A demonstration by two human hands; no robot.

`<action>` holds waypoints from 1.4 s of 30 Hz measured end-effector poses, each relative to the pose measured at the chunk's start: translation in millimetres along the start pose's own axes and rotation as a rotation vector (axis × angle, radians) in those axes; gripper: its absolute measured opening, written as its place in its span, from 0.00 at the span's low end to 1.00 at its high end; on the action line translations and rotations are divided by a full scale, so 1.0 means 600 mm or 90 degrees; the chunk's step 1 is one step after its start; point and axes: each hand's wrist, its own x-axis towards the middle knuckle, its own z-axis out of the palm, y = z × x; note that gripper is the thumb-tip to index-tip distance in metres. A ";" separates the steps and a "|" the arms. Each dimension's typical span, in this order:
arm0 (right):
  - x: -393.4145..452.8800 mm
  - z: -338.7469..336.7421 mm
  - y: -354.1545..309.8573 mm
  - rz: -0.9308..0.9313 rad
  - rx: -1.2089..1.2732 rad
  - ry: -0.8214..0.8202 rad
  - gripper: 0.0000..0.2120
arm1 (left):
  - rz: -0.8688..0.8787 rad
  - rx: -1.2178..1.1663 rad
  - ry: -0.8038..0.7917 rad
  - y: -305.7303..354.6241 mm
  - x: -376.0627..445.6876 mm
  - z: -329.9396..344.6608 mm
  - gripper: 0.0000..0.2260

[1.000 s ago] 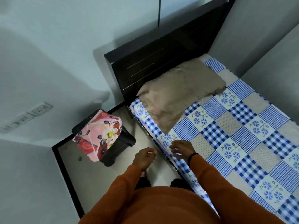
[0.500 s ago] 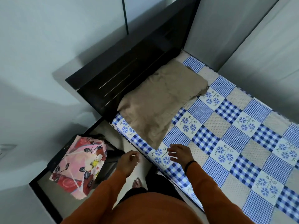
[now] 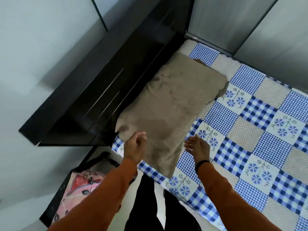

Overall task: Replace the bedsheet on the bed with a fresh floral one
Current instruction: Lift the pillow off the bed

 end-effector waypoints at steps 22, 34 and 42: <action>0.227 0.122 -0.051 -0.037 0.098 0.120 0.35 | -0.162 0.074 -0.224 0.122 0.473 0.054 0.33; 0.010 -0.031 -0.140 -0.157 0.136 0.180 0.30 | -0.077 -0.014 -0.250 0.256 0.262 0.035 0.23; -0.127 -0.235 -0.103 -0.231 0.084 0.293 0.27 | -0.041 -0.052 -0.340 0.302 0.042 0.121 0.23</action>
